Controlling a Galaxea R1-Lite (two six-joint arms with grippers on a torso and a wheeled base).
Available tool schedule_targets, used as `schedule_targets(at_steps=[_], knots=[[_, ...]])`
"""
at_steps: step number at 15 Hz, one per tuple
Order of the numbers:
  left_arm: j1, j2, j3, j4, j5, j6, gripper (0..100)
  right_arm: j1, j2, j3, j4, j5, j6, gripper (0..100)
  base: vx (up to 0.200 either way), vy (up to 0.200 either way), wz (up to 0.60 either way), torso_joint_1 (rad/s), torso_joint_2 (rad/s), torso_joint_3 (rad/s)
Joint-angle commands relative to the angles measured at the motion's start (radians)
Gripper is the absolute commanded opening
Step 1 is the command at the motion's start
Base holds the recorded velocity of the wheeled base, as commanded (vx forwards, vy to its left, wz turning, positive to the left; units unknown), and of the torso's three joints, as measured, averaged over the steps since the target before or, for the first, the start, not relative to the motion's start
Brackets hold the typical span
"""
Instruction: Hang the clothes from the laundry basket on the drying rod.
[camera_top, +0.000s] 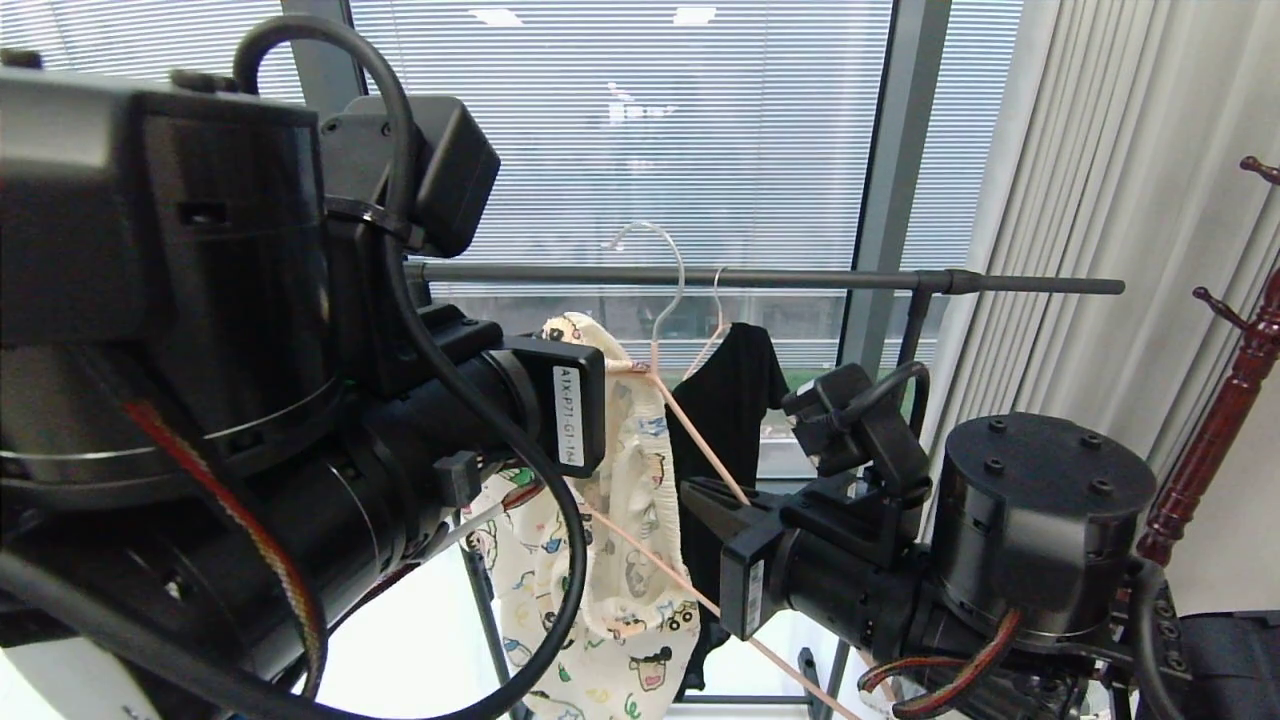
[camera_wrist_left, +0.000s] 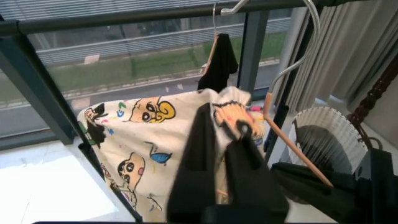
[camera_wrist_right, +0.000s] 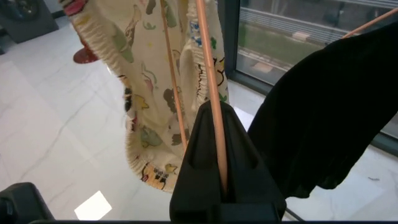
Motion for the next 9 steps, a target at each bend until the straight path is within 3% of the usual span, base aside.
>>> schedule_targets(at_steps=[1,7,8,9], knots=[[0.001,-0.008,0.002,-0.001,0.001,0.001,100,0.0,-0.003,-0.001,0.0,-0.001,-0.007,0,0.0,0.0,0.0,0.0,0.0,0.0],[0.001,-0.097,0.008,0.067,-0.002,0.009,100,-0.046,-0.01,0.016,-0.091,-0.001,-0.133,0,0.0,0.0,0.0,0.0,0.0,0.0],[0.004,-0.126,0.029,0.095,-0.002,0.031,100,-0.057,-0.013,0.024,-0.1,0.0,-0.142,0,0.0,0.0,0.0,0.0,0.0,0.0],[0.019,-0.181,0.094,0.105,-0.011,0.116,100,-0.074,-0.031,0.041,-0.106,0.008,-0.159,0,0.0,0.0,0.0,0.0,0.0,0.0]])
